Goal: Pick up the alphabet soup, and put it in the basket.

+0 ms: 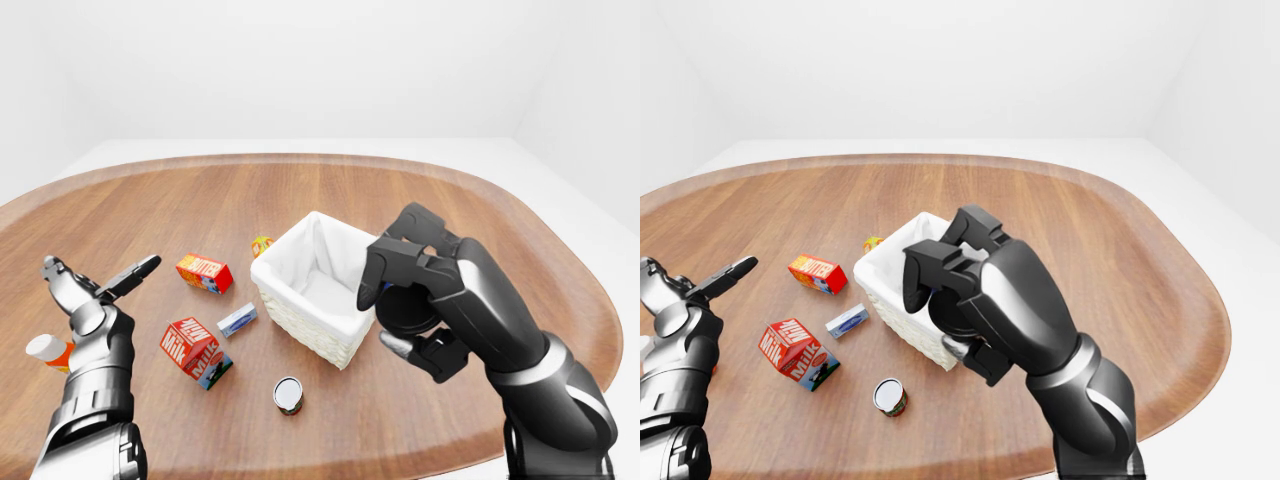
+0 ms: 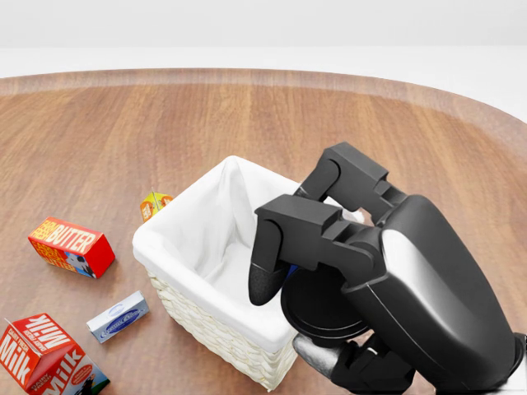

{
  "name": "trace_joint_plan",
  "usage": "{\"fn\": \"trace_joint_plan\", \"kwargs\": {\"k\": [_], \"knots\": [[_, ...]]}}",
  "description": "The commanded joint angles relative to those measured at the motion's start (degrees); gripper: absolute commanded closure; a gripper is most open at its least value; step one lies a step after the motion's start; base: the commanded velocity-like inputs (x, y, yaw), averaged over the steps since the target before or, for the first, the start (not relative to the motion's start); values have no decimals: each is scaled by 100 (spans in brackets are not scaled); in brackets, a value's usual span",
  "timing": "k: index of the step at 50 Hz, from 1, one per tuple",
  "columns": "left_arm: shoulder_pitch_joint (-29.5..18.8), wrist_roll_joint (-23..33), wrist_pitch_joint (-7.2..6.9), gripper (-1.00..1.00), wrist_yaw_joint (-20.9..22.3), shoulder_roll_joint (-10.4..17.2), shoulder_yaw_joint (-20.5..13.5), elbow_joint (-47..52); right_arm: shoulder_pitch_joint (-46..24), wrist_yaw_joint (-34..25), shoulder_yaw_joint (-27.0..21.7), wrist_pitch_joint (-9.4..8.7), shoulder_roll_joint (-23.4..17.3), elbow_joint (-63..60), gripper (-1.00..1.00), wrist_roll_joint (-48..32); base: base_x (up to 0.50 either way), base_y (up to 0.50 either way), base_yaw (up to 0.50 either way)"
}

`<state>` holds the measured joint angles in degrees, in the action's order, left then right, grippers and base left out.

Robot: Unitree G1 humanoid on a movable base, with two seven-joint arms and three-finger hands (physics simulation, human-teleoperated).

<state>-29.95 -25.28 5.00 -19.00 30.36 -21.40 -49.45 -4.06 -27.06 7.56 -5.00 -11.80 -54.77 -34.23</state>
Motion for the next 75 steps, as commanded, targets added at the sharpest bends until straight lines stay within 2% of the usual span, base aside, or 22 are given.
{"fn": "trace_joint_plan", "kwargs": {"k": [1, 8, 11, 20, 22, 27, 37, 47, 53, 55, 56, 58, 59, 60, 75], "knots": [[23, 5, 0, -100, -4, -5, -9, 62, -1491, -111, -165, 0, -171, 368, 100, 490, 0, 0, 0], [38, 1, 0, -100, -5, -7, -15, 99, -2211, -439, -284, 0, -50, 1061, 100, 362, 0, 0, 0], [30, 1, 0, -100, -1, -10, -18, 76, -2521, -400, -400, 0, 20, 1435, 100, 595, 0, 0, 0], [-14, 4, 0, -100, 3, -6, -4, -27, -3140, 110, -854, 0, 164, 2231, 100, 1524, 0, 0, 0], [-15, 0, 0, -100, -1, -4, -2, -33, -3266, 192, -1049, 0, 319, 2476, 100, 1776, 0, 0, 0], [-33, -10, 0, -100, 7, -1, 5, -81, -3344, 562, -1266, 0, 418, 3036, 100, 2266, 0, 0, 0], [-9, -9, 0, -100, -13, 2, -3, -6, -3665, 1164, -1463, 0, 538, 3557, 100, 3080, 0, 0, 0], [0, -13, 0, -100, -8, 3, 2, 15, -3523, 1682, -1325, 0, 639, 4199, 100, 3720, 0, 0, 0], [0, -3, 0, -100, -7, -3, -4, 21, -3438, 1858, -1302, 0, 712, 3981, 100, 3969, 0, 0, 0], [18, -2, 0, -100, -14, -2, -6, 59, -3356, 2000, -1281, 0, 801, 3705, 100, 4027, 0, 0, 0], [27, -2, 0, -100, -20, -2, -9, 81, -3375, 2281, -1300, 0, 846, 3675, 100, 3889, 0, 0, 0], [36, 1, 0, -100, -23, -3, -12, 101, -3190, 2138, -1243, 0, 825, 3398, 100, 4091, 0, 0, 0], [43, 4, 0, -100, -26, -5, -14, 116, -3187, 2538, -1393, 0, 981, 3398, 100, 3885, 0, 0, 0], [51, 6, 0, -100, -27, -6, -17, 131, -3027, 2296, -1350, 0, 931, 3234, 100, 4121, 0, 0, 0], [53, 13, 0, -100, -25, -10, -25, 138, -3008, 2423, -1348, 0, 882, 3233, 100, 4321, 0, 0, 0]]}}
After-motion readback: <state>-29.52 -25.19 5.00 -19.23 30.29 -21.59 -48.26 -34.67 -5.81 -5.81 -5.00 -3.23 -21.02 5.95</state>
